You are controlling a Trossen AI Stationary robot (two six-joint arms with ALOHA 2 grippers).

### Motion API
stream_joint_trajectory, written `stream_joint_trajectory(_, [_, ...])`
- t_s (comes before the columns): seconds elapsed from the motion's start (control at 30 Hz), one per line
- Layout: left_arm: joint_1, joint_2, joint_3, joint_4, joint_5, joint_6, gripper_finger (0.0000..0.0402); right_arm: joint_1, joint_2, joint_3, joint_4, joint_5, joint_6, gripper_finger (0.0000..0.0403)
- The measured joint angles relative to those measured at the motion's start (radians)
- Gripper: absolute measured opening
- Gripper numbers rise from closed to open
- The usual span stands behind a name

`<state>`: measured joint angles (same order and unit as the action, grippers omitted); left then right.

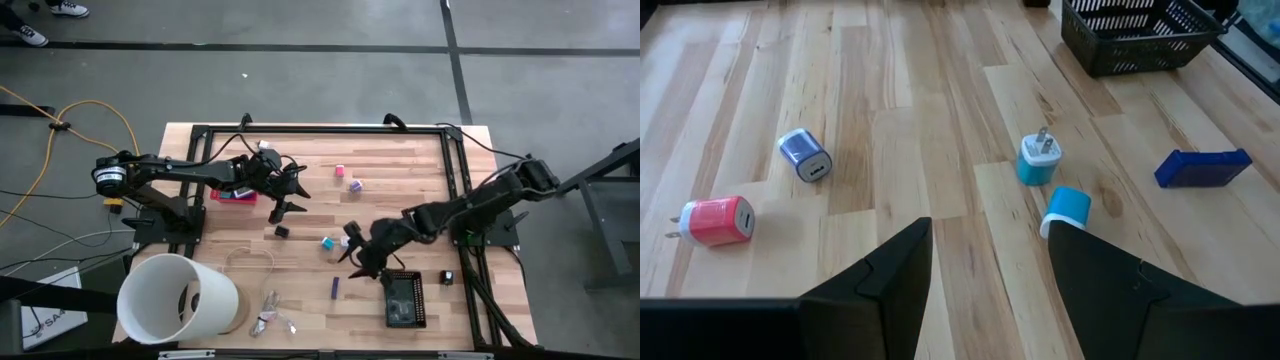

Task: Pick & Place Office items
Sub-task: Put the purple digital clock into the red bin

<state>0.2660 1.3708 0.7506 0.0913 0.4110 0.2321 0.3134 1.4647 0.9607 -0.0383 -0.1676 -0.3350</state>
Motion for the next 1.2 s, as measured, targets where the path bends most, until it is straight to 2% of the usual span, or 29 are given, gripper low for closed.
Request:
stream_joint_trajectory(0.13, [0.0, 0.0, 0.0, 0.0, 0.0, 0.0, 0.0193, -0.033, 0.0, 0.004, 0.019, -0.081, -0.009, 0.0211])
stream_joint_trajectory(0.33, [0.0, 0.0, 0.0, 0.006, 0.0, 0.0, 0.0193, -0.044, 0.037, 0.132, -0.142, -0.11, -0.04, 0.0211])
stream_joint_trajectory(0.6, [0.0, 0.0, 0.0, 0.025, 0.0, 0.0, 0.0193, -0.037, 0.264, 0.402, -0.469, -0.293, -0.194, 0.0211])
stream_joint_trajectory(0.77, [0.0, 0.0, 0.0, 0.029, 0.0, 0.0, 0.0193, -0.039, 0.375, 0.46, -0.55, -0.38, -0.372, 0.0211])
stream_joint_trajectory(0.83, [0.0, 0.0, 0.0, 0.031, 0.0, 0.0, 0.0193, -0.039, 0.403, 0.46, -0.56, -0.38, -0.432, 0.0211])
stream_joint_trajectory(1.0, [0.0, 0.0, 0.0, 0.041, 0.0, 0.0, 0.0193, -0.039, 0.456, 0.459, -0.547, -0.302, -0.548, 0.0211])
stream_joint_trajectory(1.2, [0.0, 0.0, 0.0, 0.043, 0.0, 0.0, 0.0193, -0.038, 0.488, 0.458, -0.516, -0.24, -0.61, 0.0211])
